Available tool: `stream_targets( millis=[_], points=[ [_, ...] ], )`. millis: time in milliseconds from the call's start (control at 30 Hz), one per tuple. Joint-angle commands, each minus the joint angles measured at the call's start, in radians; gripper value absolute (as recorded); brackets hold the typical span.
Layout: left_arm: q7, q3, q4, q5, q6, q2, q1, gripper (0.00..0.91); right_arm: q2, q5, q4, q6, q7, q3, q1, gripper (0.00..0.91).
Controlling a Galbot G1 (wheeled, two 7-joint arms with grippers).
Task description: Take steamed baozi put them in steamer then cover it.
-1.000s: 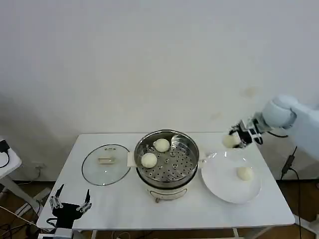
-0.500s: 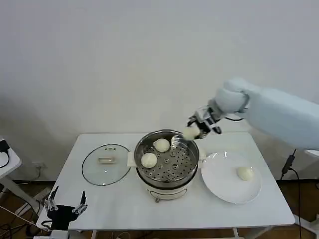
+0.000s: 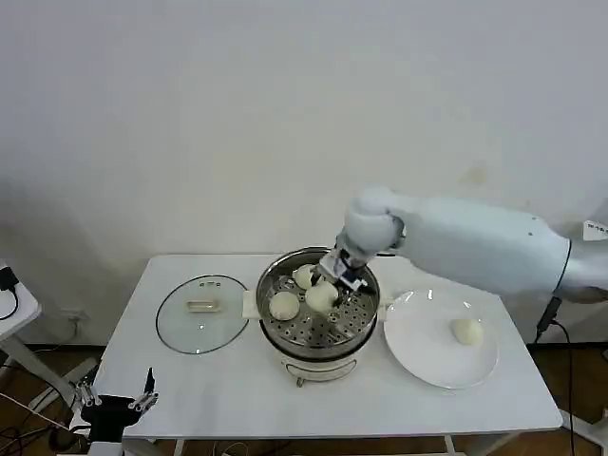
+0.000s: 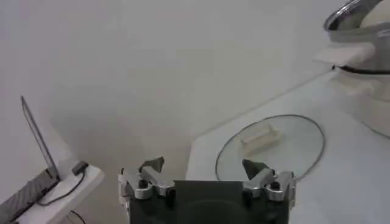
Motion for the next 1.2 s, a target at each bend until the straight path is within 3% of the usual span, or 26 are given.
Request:
stream_targets(
  millis=[33,700,800,1200],
  points=[
    [0.000,-0.004,0.001,-0.001,0.001,-0.002,-0.001,0.907,0.027,-0.057,0.047,0.042,-0.002,-0.032,-0.017,0.645],
    [-0.001,-0.008,0.002,-0.006,0.000,-0.003,-0.001,0.907,0.015,-0.074,0.044,0.073,-0.003,-0.039,-0.037,0.645],
    [-0.002,-0.006,0.003,-0.006,0.000,-0.004,-0.002,0.907,0.016,-0.074,0.043,0.075,-0.006,-0.039,-0.036,0.907],
    [-0.002,0.000,0.005,-0.006,0.002,-0.002,-0.010,0.907,-0.024,-0.041,0.036,0.078,0.006,-0.007,-0.003,0.907]
  ],
)
